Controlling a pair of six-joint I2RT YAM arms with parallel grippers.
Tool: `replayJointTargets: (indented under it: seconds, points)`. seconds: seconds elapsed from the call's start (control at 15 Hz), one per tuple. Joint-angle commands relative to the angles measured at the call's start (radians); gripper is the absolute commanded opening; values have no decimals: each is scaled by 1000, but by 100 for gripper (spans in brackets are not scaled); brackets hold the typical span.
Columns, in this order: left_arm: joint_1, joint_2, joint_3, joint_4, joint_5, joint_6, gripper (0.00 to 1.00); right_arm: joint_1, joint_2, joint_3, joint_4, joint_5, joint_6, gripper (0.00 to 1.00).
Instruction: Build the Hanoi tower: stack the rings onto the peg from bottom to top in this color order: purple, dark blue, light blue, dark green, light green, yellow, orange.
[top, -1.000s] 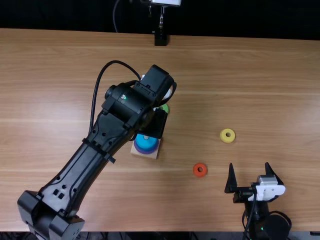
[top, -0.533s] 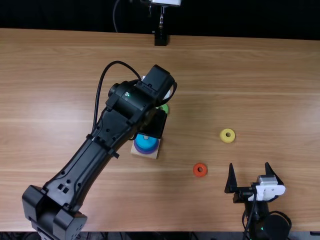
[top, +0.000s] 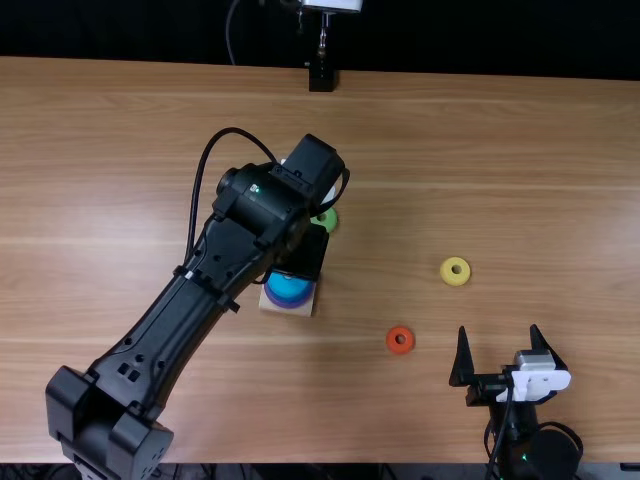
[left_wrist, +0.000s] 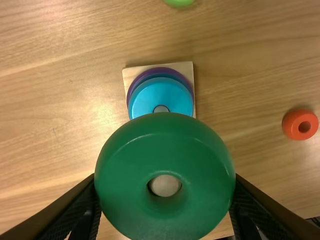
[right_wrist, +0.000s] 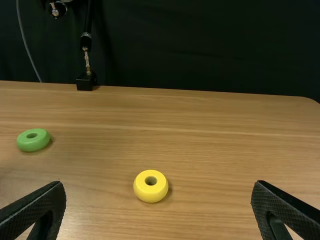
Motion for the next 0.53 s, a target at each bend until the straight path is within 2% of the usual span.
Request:
replayJointTargets:
  seconds: [0.0,0.07,0.13,0.2,0.27,0.33,0.4,0.47]
  points:
    - [11,1,-18,-3,9,-3,68,-13,-12,-13,-4,0,-1,100]
    - [11,1,-18,-1,11,-3,93,-13,-12,-13,-4,0,-1,100]
    - [10,1,-18,-1,17,-3,100,-13,-12,-13,-4,0,-1,100]
    - [8,1,-18,-1,44,-7,100,-13,-12,-13,-4,0,-1,100]
    - [11,-1,-19,-1,103,-12,100,-13,-12,-13,-4,0,-1,100]
    - [13,-2,-19,1,149,-29,100,-13,-12,-13,-4,0,-1,100]
    - [13,-2,-16,15,170,-40,100,-13,-12,-13,-4,0,-1,100]
    - [14,-2,-10,21,170,-40,100,-13,-12,-13,-4,0,-1,100]
